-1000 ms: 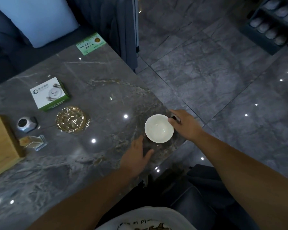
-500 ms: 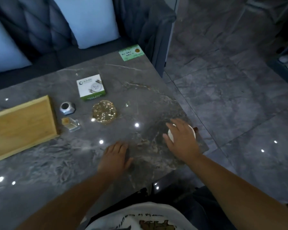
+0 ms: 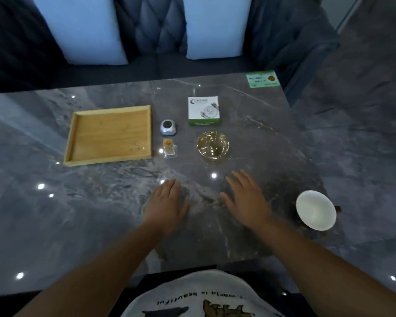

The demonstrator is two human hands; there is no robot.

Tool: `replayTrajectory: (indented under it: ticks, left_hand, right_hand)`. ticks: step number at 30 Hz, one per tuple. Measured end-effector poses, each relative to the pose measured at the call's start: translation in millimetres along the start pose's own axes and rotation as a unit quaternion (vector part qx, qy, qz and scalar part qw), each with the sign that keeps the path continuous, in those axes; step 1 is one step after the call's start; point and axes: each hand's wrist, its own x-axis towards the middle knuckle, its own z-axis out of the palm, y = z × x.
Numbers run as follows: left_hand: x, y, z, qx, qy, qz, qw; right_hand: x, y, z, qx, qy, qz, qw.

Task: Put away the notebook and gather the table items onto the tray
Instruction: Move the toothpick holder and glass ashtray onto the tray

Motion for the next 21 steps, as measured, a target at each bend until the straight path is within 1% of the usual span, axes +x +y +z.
replayTrajectory:
  ticks: [3,8,12,17,21]
  left_hand:
    - [2.8,-17.6,-5.5,-0.002,0.006,-0.009,1.000]
    - [9.8,-46.0,-13.5,-0.009,0.007,0.011,1.000]
    - [24.8,-68.9,-20.7,-0.001,0.004,0.035,0.999]
    - [48.8,-90.1,-27.7,-0.010,-0.012,0.069,0.998]
    - [73.6,-101.0,-32.0,-0.024,-0.011,0.098,0.995]
  right_hand:
    - [14.8,-19.6,7.8,-0.011,-0.004,-0.010,1.000]
    - [35.0,-48.6,18.5,-0.017,-0.002,-0.001,1.000]
    - [45.6,-66.1,27.5,-0.012,0.025,0.019,0.999]
    - [58.2,-78.4,38.7,-0.022,0.016,0.061,0.998]
    - [72.3,-85.0,46.3,-0.029,0.015,0.095,0.995]
